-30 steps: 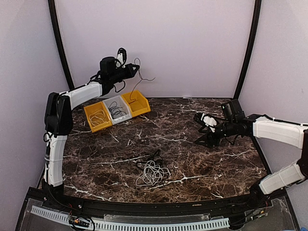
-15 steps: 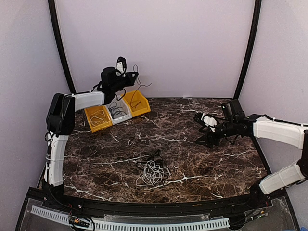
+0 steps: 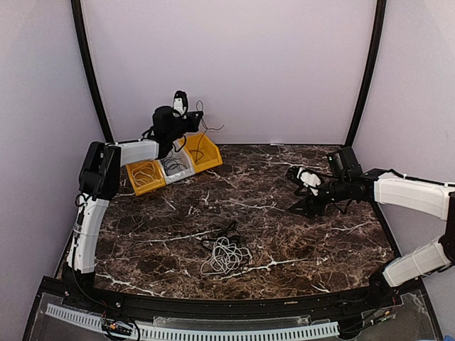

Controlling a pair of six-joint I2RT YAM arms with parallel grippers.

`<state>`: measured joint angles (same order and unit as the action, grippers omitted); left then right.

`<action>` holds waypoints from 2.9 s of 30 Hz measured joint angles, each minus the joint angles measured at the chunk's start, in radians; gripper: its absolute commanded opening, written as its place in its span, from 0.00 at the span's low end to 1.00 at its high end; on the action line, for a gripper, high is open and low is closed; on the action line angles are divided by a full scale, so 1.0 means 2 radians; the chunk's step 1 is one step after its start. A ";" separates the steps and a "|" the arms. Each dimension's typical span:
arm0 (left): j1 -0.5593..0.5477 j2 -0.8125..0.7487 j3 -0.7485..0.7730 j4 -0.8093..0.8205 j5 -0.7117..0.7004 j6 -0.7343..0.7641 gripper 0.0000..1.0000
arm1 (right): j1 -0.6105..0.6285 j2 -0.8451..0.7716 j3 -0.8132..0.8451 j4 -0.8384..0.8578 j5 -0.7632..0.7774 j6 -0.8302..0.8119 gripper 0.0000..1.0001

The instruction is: Untangle the cables

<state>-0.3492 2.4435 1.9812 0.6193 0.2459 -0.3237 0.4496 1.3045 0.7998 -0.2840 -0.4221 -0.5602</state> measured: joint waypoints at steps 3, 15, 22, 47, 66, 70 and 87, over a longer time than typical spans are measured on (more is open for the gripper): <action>0.002 0.001 -0.005 0.002 -0.001 0.013 0.00 | 0.000 0.000 0.000 0.000 0.001 -0.001 0.67; 0.007 -0.056 -0.174 0.033 0.015 0.060 0.00 | -0.001 0.000 -0.001 0.000 0.002 -0.004 0.67; 0.014 -0.114 -0.236 0.056 0.015 0.080 0.00 | -0.002 0.000 -0.001 0.000 0.002 -0.004 0.68; 0.022 -0.062 -0.197 -0.018 -0.007 0.042 0.00 | -0.003 0.010 -0.001 0.000 0.003 -0.004 0.68; -0.005 -0.032 -0.117 -0.113 -0.064 -0.006 0.24 | -0.003 0.027 -0.001 -0.003 0.008 -0.006 0.67; -0.005 -0.036 -0.117 -0.120 -0.079 -0.020 0.30 | -0.003 0.027 -0.001 -0.004 0.008 -0.006 0.68; -0.049 -0.263 -0.224 -0.131 -0.063 0.020 0.38 | -0.003 0.027 -0.001 -0.005 0.008 -0.008 0.67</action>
<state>-0.4465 1.9182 1.5330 0.3569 0.1207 -0.2844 0.4442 1.3575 0.7982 -0.2939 -0.4068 -0.5766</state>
